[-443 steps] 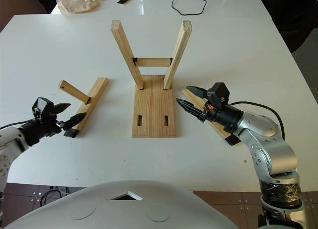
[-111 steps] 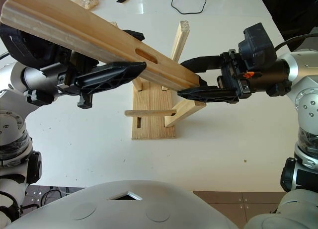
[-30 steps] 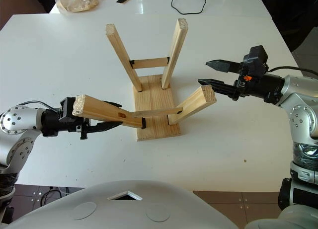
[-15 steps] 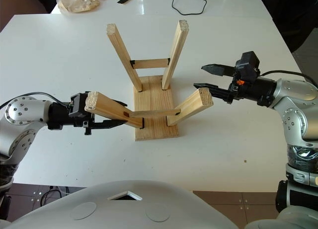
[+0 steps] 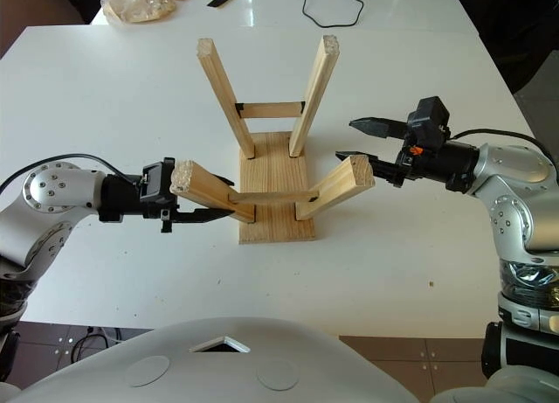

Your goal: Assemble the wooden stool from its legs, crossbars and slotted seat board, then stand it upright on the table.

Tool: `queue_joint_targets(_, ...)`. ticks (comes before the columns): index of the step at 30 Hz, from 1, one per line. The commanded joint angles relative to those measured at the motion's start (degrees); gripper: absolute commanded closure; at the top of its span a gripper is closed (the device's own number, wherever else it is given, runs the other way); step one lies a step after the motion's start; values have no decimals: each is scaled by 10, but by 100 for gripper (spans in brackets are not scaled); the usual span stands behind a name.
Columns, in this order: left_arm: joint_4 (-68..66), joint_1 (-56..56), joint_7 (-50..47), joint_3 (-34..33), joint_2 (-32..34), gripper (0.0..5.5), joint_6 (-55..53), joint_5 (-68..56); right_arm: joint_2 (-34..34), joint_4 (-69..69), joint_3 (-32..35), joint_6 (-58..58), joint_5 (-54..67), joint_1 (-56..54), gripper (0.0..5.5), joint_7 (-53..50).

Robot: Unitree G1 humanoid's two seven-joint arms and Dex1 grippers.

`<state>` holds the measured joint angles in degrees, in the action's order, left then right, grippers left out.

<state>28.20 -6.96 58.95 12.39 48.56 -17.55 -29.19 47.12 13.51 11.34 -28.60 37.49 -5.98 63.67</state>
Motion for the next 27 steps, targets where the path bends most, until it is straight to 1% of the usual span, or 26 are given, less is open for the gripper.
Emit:
queue_joint_targets(1,-37,4,-69,46,8,345,-84,103,-5,14,-1,1,-2,2,224,-10)
queue_joint_targets(5,-37,-13,-101,48,-5,345,-121,79,-6,13,-5,1,-3,-3,224,-13)
queue_joint_targets(10,-38,-17,-116,47,-17,345,-146,64,-9,7,-13,4,-6,-12,224,-18)
queue_joint_targets(16,-20,-7,-129,35,-30,345,-172,38,-30,-40,-24,13,-38,-60,224,-54)
queue_joint_targets(23,-16,13,-170,21,-52,345,-202,20,-94,-93,-10,13,-60,-164,224,-177)
queue_joint_targets(27,-10,17,-183,18,-55,345,-210,16,-128,-82,5,2,-53,-218,224,-249)
